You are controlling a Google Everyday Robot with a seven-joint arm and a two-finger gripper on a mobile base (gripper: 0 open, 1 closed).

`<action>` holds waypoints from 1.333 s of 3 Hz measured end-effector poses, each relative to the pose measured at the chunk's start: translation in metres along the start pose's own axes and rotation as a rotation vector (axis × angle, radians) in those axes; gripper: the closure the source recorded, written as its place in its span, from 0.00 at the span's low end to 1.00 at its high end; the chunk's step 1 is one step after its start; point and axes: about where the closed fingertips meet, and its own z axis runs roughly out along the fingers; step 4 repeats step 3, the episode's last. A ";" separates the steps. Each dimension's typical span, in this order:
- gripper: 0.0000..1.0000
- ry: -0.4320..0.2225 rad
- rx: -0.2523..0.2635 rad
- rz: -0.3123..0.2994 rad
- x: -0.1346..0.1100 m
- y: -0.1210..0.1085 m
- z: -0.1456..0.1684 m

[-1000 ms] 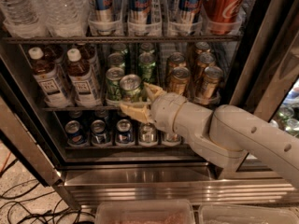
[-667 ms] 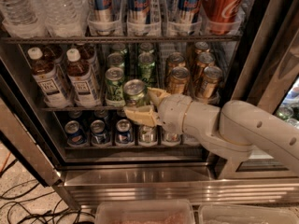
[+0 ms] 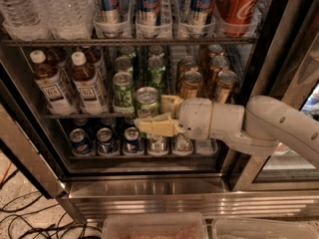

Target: Pick green can from middle shelf of fridge

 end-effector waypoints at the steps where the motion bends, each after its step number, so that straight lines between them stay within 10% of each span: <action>1: 1.00 -0.081 -0.090 0.016 -0.023 0.026 -0.002; 4: 1.00 -0.123 -0.073 0.012 -0.049 0.051 0.006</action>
Offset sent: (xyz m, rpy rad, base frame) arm -0.0568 0.0355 0.0630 0.1315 -0.0356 -0.0360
